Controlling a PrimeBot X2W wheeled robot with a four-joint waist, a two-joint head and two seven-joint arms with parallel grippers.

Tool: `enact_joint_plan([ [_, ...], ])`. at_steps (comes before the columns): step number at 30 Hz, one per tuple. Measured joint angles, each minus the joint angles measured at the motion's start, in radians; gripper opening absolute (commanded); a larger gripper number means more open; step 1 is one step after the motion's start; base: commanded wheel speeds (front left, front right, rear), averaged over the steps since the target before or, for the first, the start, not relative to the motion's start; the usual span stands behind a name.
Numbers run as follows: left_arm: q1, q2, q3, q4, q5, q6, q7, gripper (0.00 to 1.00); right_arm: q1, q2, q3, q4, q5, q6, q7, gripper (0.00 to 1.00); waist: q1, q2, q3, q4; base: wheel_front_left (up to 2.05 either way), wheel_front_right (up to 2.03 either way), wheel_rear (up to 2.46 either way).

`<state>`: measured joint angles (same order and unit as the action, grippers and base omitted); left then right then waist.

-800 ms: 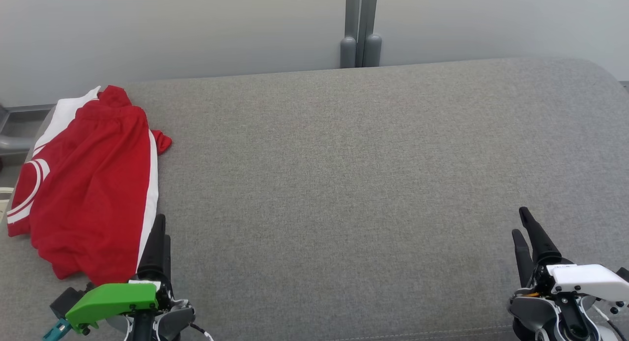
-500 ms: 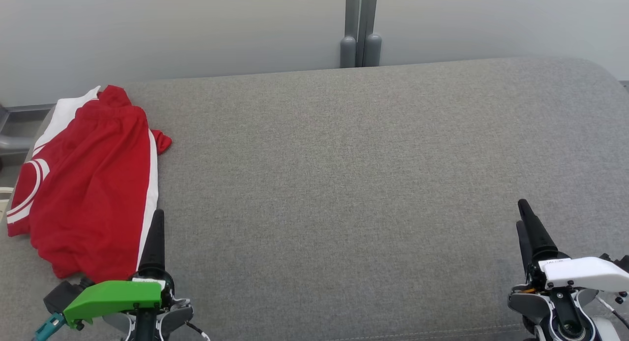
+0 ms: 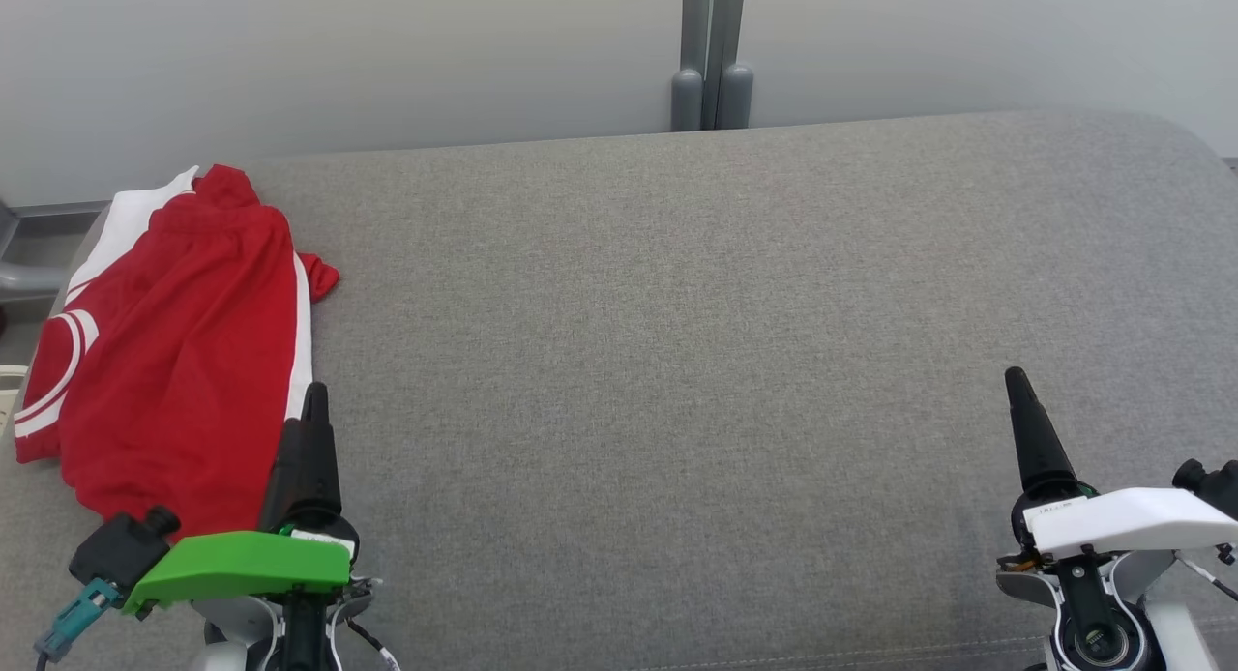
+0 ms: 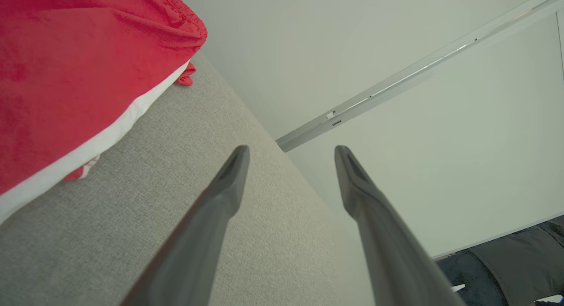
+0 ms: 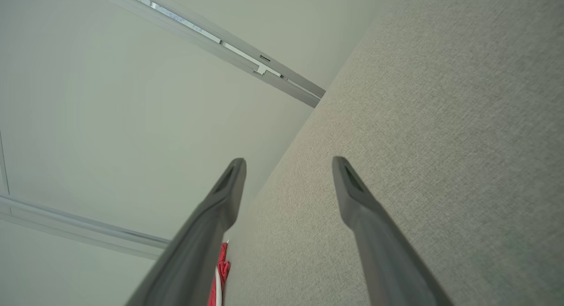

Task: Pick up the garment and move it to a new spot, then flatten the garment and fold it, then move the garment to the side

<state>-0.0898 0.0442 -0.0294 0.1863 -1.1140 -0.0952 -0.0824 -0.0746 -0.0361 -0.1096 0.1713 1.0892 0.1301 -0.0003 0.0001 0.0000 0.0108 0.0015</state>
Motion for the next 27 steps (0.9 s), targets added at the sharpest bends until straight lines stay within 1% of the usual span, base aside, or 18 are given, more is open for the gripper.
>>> enact_joint_plan([
  [18, 0.04, 0.003, 0.007, -0.024, 0.413, 0.025, -0.052, 1.0, 0.009, -0.004, 0.07, -0.055, -0.371, 0.0, -0.072, 1.0, 0.0, 0.0, 0.002, 0.004, 0.0, 0.0, 0.0],
  [27, 0.058, 0.012, 0.0, -0.02, 0.544, 0.035, -0.071, 1.0, 0.012, -0.005, 0.103, -0.053, -0.504, 0.0, -0.103, 1.0, 0.0, 0.0, 0.002, 0.005, 0.0, 0.0, 0.0],
])
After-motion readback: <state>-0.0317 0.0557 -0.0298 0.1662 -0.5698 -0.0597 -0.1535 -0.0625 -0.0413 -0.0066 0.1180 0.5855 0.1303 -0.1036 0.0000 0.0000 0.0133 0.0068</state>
